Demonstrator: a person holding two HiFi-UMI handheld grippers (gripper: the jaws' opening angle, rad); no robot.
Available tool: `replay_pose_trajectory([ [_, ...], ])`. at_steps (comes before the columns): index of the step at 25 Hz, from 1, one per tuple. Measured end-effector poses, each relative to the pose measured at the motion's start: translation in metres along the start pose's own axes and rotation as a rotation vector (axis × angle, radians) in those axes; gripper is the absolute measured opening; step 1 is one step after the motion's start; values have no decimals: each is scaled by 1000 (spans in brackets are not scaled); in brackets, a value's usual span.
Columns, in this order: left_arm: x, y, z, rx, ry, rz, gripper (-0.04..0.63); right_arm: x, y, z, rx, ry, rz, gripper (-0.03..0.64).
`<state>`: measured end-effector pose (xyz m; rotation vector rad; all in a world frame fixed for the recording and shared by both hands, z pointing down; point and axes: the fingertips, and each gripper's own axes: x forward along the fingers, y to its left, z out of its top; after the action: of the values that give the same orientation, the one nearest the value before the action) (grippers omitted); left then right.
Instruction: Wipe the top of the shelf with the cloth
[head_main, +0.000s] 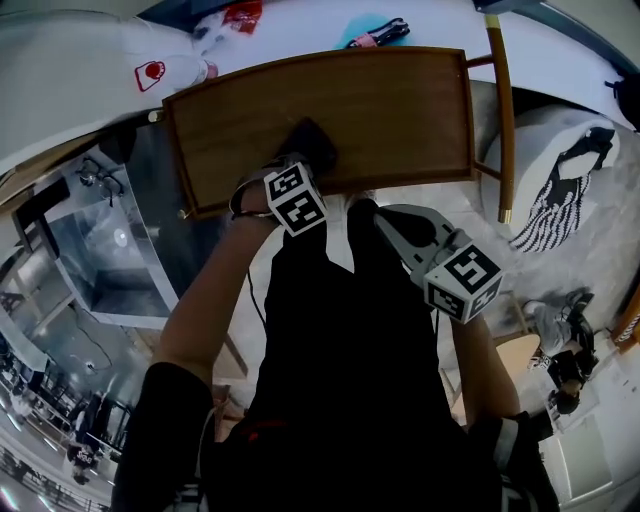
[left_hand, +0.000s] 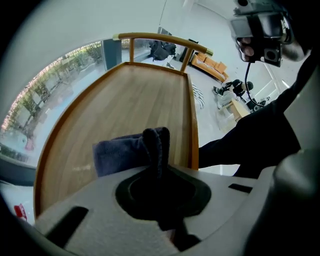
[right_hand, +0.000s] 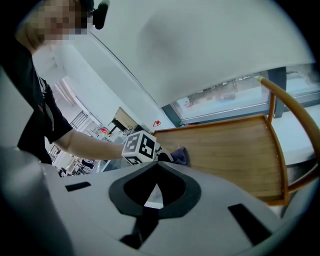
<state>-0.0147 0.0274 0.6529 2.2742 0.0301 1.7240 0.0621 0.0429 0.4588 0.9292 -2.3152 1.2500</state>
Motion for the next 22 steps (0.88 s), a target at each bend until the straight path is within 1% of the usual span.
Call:
replay_pose_trajectory([
  [4,11,-11,34,64,2,-18,38,-17,-15,-5,23,-26,-19,5],
  [11,27,-24,87,132,3,-54,38,-54,-47,-14,74,-71,-61,5],
  [17,40,-39,132,212,9,-87,38,-82,-70,-19,111,-116,-96,5],
  [22,50,-50,165,263,10,-105,38,-102,-88,-23,140,-143,-119,5],
])
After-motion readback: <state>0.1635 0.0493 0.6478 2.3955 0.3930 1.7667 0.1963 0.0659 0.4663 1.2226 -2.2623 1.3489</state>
